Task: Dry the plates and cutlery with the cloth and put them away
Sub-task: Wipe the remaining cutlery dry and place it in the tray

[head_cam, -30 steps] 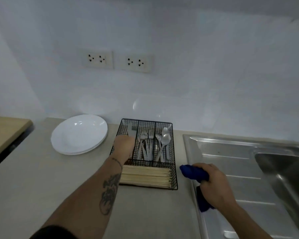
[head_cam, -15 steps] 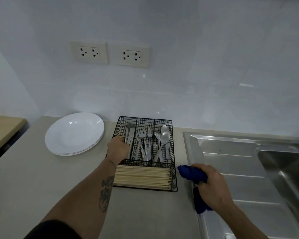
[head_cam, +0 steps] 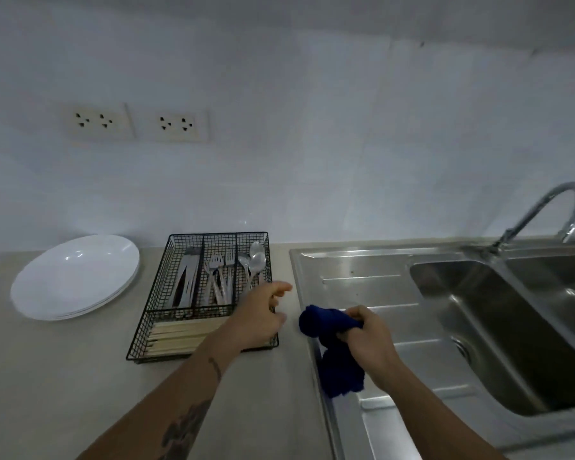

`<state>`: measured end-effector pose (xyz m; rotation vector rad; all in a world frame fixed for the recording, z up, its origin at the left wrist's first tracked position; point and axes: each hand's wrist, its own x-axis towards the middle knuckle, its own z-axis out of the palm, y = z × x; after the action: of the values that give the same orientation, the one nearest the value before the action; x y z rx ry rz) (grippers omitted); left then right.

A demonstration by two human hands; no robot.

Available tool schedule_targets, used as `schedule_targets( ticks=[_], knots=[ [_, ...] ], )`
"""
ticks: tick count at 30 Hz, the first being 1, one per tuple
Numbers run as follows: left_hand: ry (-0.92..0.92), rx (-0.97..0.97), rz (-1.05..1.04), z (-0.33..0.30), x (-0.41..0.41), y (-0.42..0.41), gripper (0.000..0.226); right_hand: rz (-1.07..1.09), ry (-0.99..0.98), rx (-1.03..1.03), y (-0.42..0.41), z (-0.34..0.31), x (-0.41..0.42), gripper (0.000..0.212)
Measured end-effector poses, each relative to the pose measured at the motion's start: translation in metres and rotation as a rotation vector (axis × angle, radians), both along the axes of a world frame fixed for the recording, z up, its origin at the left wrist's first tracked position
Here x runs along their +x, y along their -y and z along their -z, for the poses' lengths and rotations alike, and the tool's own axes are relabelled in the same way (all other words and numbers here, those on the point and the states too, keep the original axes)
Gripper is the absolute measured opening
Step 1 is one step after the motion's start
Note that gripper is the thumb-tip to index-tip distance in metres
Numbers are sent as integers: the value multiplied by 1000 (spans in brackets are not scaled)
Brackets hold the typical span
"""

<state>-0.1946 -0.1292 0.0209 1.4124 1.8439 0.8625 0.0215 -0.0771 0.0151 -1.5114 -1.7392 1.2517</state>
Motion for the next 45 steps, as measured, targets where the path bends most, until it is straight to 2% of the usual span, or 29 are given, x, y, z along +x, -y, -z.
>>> schedule_targets(
  ticks=[2,3,6,8,11,16,19,22,27,29,31,33,34,37,42,43,45],
  knots=[
    [71,-55,145,1,29,-1,63,7,-51,-44,3,-3,13,24],
    [94,-52,174,0,42,-2,60,9,-72,-53,4,-5,20,23],
    [132,-10,168,-3,73,-8,23,0,-101,-44,5,-13,41,23],
    [128,3,120,-6,89,-11,12,-48,-110,-57,6,-19,56,22],
    [158,6,60,-15,113,-12,12,-172,-138,-136,5,-22,79,28],
    [11,0,-10,-27,157,-12,15,-329,-186,-263,-4,-27,119,28],
    [3,-20,-51,-33,181,-14,5,-391,-215,-259,-9,-27,136,32],
    [88,-31,-109,-36,195,-10,6,-421,-173,-245,-13,-25,149,25],
    [289,-65,-212,-46,205,9,6,-482,-221,-517,-18,-31,161,22],
    [379,-122,-181,-49,206,14,13,-506,-215,-548,-22,-29,162,29],
    [434,-254,-66,-44,209,18,39,-519,-198,-543,-24,-23,161,34],
    [350,-324,-31,-30,216,21,68,-504,-161,-495,-22,-17,159,27],
    [279,-327,-49,-22,220,22,76,-495,-126,-447,-20,-15,158,23],
    [153,-271,-97,-5,226,25,61,-508,-53,-349,-21,-9,157,21],
    [139,-227,-48,-5,209,21,40,-479,55,-242,-31,-14,152,17],
    [127,-196,-65,-8,206,20,37,-465,69,-211,-32,-16,151,10],
    [130,-138,-92,-16,199,18,37,-434,89,-144,-34,-19,149,13]
  ],
)
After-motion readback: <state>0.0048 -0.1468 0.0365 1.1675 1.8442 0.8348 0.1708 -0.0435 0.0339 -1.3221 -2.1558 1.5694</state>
